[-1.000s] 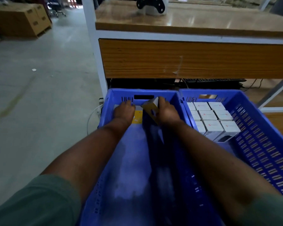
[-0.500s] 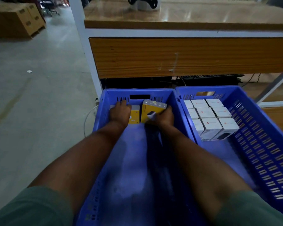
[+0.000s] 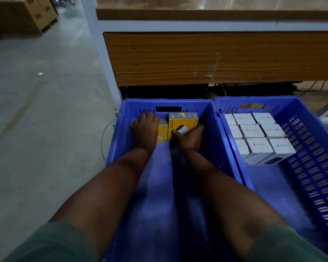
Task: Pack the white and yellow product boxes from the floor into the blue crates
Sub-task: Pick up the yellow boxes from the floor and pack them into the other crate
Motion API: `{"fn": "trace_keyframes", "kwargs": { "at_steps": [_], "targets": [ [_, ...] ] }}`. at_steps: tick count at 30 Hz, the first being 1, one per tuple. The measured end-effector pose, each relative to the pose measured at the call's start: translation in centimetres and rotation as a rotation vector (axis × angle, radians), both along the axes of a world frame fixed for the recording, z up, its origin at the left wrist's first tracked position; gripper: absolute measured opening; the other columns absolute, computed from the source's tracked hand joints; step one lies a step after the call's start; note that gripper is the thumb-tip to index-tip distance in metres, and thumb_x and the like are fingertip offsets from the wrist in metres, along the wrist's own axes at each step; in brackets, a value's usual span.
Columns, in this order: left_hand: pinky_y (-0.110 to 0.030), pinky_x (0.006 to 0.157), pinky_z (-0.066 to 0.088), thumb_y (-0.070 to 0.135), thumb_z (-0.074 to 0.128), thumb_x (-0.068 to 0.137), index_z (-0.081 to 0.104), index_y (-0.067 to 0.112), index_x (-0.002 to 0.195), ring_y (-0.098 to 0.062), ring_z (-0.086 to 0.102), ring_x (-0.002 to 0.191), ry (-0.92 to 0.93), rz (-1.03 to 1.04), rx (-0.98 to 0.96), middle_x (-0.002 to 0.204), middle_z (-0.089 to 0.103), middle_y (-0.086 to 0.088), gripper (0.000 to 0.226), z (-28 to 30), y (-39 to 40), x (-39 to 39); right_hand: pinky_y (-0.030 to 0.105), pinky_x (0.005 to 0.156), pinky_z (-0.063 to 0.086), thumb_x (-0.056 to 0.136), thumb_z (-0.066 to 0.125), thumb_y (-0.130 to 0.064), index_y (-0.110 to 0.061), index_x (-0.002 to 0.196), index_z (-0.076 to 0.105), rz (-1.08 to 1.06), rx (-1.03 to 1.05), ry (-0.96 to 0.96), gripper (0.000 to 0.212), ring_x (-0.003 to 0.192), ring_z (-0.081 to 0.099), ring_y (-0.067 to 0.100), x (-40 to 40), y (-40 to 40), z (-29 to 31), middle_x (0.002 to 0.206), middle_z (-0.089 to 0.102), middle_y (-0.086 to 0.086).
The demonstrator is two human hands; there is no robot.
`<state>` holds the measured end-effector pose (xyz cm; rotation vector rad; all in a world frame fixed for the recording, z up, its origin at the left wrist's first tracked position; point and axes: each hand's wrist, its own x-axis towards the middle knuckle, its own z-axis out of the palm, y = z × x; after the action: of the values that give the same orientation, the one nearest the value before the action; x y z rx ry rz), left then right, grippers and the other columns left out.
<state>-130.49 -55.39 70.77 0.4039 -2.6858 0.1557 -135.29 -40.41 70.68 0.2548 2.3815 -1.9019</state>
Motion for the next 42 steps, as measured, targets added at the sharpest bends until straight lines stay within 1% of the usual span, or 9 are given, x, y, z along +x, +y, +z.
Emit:
{"fn": "trace_keyframes", "kwargs": {
  "at_steps": [6, 11, 16, 24, 27, 32, 37, 39, 42],
  "targets": [
    [-0.042, 0.08, 0.046, 0.022, 0.071, 0.086, 0.056, 0.019, 0.105, -0.028, 0.056, 0.096, 0.018, 0.035, -0.03, 0.105, 0.058, -0.005, 0.024, -0.8, 0.0, -0.1, 0.031, 0.093, 0.043, 0.075, 0.089, -0.009, -0.01, 0.138, 0.04, -0.01, -0.054, 0.033, 0.081, 0.124, 0.058, 0.025, 0.9, -0.7, -1.1, 0.134, 0.058, 0.009],
    [-0.039, 0.087, 0.048, 0.008, 0.051, 0.096, 0.054, 0.017, 0.107, -0.027, 0.057, 0.097, 0.125, 0.045, -0.041, 0.106, 0.058, -0.008, 0.014, -2.2, 0.0, -0.2, 0.031, 0.094, 0.044, 0.065, 0.096, -0.011, -0.006, 0.135, 0.043, -0.042, -0.049, -0.033, 0.087, 0.123, 0.06, 0.03, 0.9, -1.0, -1.4, 0.132, 0.06, 0.015],
    [-0.04, 0.09, 0.047, 0.006, 0.039, 0.101, 0.054, 0.016, 0.11, -0.028, 0.057, 0.099, 0.181, 0.05, -0.024, 0.11, 0.058, -0.01, 0.02, -3.0, 0.2, -0.5, 0.039, 0.106, 0.044, 0.063, 0.098, -0.015, -0.01, 0.143, 0.039, -0.037, -0.023, -0.016, 0.099, 0.13, 0.055, 0.031, 0.6, -1.7, -1.5, 0.14, 0.056, 0.012],
    [-0.042, 0.091, 0.046, 0.007, 0.043, 0.099, 0.053, 0.017, 0.104, -0.029, 0.058, 0.101, 0.216, 0.026, -0.01, 0.114, 0.058, -0.011, 0.015, -3.9, 0.4, -0.9, 0.041, 0.103, 0.046, 0.06, 0.099, -0.023, -0.017, 0.134, 0.043, -0.027, 0.056, 0.033, 0.092, 0.126, 0.058, 0.028, 0.3, -1.5, -2.8, 0.133, 0.061, 0.007],
    [-0.041, 0.094, 0.046, 0.01, 0.049, 0.099, 0.055, 0.016, 0.112, -0.028, 0.057, 0.103, 0.193, 0.035, 0.006, 0.116, 0.059, -0.01, 0.016, -3.8, 0.2, -1.0, 0.041, 0.103, 0.045, 0.06, 0.099, -0.024, -0.015, 0.135, 0.043, -0.03, 0.074, 0.014, 0.095, 0.127, 0.058, 0.03, 0.3, -1.5, -2.4, 0.134, 0.06, 0.009],
    [-0.05, 0.111, 0.035, 0.012, 0.051, 0.097, 0.053, 0.02, 0.125, -0.029, 0.055, 0.116, 0.133, 0.074, 0.003, 0.124, 0.057, -0.008, 0.029, -3.3, 0.4, -0.3, 0.041, 0.102, 0.046, 0.06, 0.1, -0.024, -0.012, 0.136, 0.042, -0.033, 0.083, -0.027, 0.096, 0.128, 0.058, 0.032, 0.7, -1.1, -1.4, 0.136, 0.06, 0.012],
    [-0.051, 0.112, 0.033, 0.021, 0.07, 0.088, 0.051, 0.021, 0.13, -0.03, 0.053, 0.122, 0.058, 0.073, 0.039, 0.133, 0.056, -0.008, 0.047, -1.8, 0.8, 0.2, 0.049, 0.105, 0.05, 0.058, 0.1, -0.028, -0.01, 0.14, 0.042, -0.026, 0.128, -0.101, 0.102, 0.13, 0.057, 0.035, 0.9, -0.6, -0.1, 0.137, 0.06, 0.014],
    [-0.048, 0.108, 0.036, 0.02, 0.071, 0.086, 0.052, 0.02, 0.13, -0.03, 0.054, 0.12, 0.045, 0.059, 0.053, 0.132, 0.057, -0.008, 0.048, -1.1, 0.9, 0.6, 0.049, 0.103, 0.052, 0.059, 0.099, -0.026, -0.01, 0.136, 0.047, -0.025, 0.149, -0.141, 0.094, 0.127, 0.059, 0.036, 1.1, -0.6, 0.3, 0.135, 0.061, 0.014],
    [-0.043, 0.096, 0.044, 0.012, 0.071, 0.078, 0.059, 0.015, 0.123, -0.03, 0.057, 0.109, 0.065, 0.007, 0.108, 0.12, 0.06, -0.009, 0.047, 0.1, 1.3, 1.9, 0.044, 0.092, 0.058, 0.074, 0.086, -0.03, -0.012, 0.117, 0.065, 0.042, 0.214, -0.154, 0.05, 0.114, 0.067, 0.035, 2.2, -0.2, 1.1, 0.122, 0.069, 0.012]
  ]
}}
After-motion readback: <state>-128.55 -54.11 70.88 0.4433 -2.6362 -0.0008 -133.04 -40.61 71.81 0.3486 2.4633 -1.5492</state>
